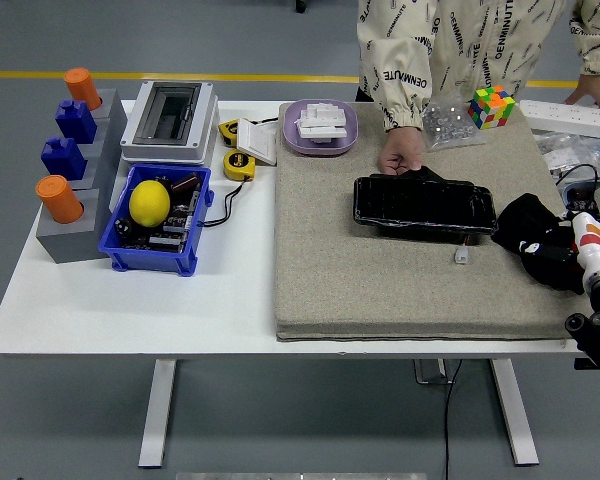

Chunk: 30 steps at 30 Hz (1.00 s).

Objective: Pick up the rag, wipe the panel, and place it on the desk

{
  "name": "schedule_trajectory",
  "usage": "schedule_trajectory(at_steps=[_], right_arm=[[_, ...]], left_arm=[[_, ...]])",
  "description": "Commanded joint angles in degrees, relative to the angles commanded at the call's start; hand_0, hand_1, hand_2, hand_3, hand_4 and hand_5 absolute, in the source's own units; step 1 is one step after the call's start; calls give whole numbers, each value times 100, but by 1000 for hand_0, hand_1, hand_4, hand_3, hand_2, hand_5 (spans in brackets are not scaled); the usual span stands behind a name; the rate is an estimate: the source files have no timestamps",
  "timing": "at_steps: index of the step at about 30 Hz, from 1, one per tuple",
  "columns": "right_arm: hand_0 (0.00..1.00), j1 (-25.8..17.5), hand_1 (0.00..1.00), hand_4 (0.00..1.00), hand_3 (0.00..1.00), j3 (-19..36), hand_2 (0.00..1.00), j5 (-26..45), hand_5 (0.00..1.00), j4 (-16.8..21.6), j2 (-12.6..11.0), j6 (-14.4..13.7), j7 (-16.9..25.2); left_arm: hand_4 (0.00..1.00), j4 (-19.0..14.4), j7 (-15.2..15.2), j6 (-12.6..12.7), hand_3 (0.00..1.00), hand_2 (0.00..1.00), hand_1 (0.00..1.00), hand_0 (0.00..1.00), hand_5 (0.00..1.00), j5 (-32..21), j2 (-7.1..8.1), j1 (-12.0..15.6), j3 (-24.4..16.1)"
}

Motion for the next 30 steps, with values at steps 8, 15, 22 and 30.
schedule_trajectory(at_steps=[8,15,22,30], right_arm=[[338,-2,436,899,476,-24,469,109,256,-45,53,-172,36],[314,-8,426,915,483,-31,461,139,207,-10,49,-247,29],[296,0,422,931,479,-6,455,72,171,99,-19,-320,-24],[284,52,410,956,469,58,444,-37,132,244,-147,-367,-120]], left_arm=[[628,10,3,1,561,657,642,605,442,0,7,28,-6],[628,4,3,0,560,657,642,605,443,1,13,33,4],[628,5,3,0,560,657,642,606,442,8,15,53,-4],[628,5,2,4,560,656,642,605,441,37,16,54,-49]])
